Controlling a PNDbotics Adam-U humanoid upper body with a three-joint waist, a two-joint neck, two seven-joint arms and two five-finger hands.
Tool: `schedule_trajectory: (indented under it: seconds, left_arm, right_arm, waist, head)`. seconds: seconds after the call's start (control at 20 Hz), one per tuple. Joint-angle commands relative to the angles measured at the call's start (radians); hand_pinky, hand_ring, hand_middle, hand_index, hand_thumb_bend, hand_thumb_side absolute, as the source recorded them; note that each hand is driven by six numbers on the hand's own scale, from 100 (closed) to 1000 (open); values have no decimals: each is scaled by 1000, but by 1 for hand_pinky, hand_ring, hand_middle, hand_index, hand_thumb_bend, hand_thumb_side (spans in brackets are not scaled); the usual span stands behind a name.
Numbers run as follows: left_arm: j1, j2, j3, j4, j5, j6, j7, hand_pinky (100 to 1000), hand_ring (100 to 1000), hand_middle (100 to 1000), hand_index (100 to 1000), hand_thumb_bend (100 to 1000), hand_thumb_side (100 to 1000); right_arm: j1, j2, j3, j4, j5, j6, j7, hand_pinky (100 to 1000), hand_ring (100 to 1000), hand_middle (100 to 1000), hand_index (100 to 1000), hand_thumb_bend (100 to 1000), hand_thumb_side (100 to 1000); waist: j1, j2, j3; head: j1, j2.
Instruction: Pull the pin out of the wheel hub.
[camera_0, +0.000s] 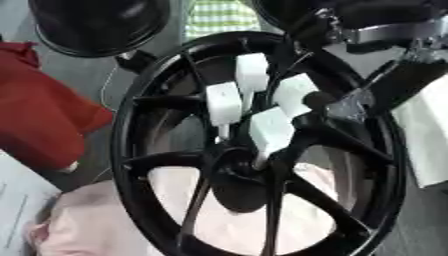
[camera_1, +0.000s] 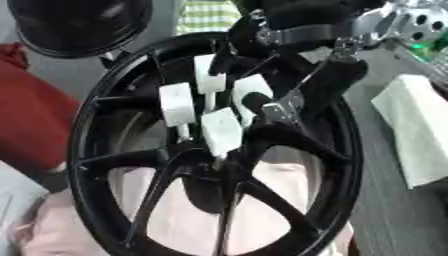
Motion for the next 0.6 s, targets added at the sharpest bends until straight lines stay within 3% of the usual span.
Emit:
schedule_trajectory:
  seconds: [0.05, 0.6]
  left_arm:
    - [-8, 24, 2, -17, -6, -1, -5, 648, 643, 562, 725, 100, 751]
    - [-8, 20, 0, -15, -7, 0, -9, 648, 644, 563, 725, 100, 756]
  right_arm:
    - [5, -45, -26, -13, 29, 0, -29, 908, 869, 728, 889, 100, 384]
    - [49, -56, -33, -13, 93, 17, -60, 923, 926, 788, 914, 100, 539]
  waist:
    - [2, 1, 2]
    - [3, 8, 3]
  head:
    - [2, -8]
    - [-1, -9]
